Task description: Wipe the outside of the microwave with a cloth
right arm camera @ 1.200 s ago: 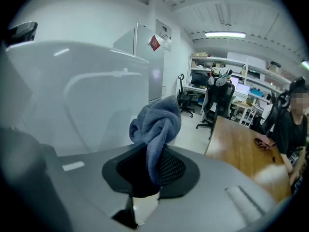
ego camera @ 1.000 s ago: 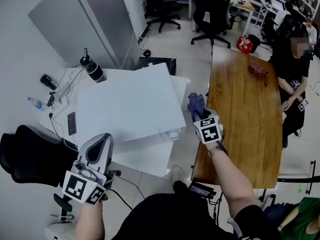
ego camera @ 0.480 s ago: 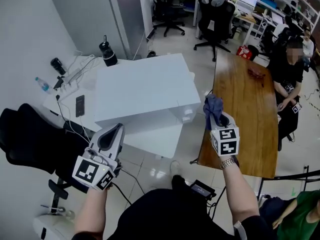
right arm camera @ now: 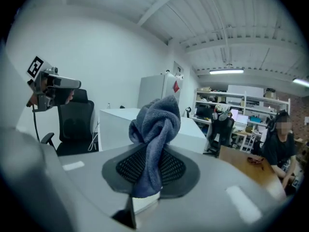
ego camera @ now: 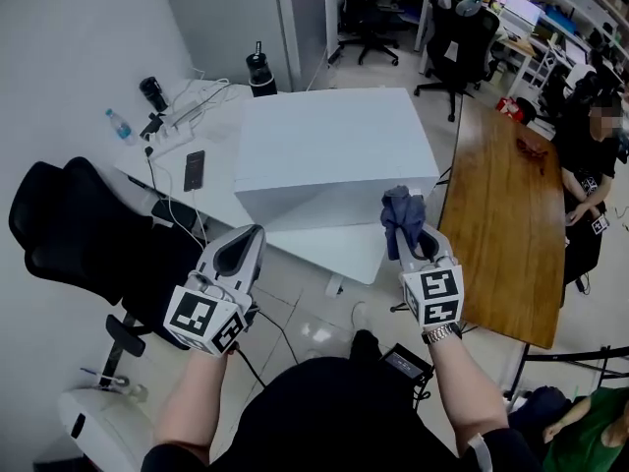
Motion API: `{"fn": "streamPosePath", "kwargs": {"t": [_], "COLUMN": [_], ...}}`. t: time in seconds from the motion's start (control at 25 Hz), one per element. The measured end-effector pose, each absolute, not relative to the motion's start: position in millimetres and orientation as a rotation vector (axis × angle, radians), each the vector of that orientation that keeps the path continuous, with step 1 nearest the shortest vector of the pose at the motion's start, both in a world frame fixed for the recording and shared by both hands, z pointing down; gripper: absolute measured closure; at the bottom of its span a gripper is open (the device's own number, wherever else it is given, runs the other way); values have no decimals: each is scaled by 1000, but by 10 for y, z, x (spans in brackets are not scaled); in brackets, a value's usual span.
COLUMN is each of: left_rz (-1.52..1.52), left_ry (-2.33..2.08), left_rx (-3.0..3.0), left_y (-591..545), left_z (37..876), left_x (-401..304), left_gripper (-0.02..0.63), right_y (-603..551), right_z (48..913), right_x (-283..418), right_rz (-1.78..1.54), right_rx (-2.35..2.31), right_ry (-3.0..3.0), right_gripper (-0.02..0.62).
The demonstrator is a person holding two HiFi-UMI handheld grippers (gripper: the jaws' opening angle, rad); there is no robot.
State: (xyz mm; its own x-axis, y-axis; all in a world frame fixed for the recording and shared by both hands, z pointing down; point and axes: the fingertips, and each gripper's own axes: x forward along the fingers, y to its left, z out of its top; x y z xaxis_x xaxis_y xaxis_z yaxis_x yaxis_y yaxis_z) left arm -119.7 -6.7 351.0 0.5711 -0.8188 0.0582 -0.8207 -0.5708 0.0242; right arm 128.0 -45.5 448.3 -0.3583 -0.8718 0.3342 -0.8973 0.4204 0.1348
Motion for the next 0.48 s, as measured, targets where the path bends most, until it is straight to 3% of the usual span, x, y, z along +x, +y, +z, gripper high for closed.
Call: {"fn": "streamPosePath", "kwargs": {"t": [0.48], "left_rz": [100], "left_ry": [-1575], "left_rx": [2661], "left_y": [241], "left_z": [3556], "left_x": [-1864], "left_gripper": [601], "right_y": [-399], "right_z": [4705], "right_x": [-373], "right_rz": [16], "right_rx": [1190], "right_ry": [-2557], "right_gripper": [528]}}
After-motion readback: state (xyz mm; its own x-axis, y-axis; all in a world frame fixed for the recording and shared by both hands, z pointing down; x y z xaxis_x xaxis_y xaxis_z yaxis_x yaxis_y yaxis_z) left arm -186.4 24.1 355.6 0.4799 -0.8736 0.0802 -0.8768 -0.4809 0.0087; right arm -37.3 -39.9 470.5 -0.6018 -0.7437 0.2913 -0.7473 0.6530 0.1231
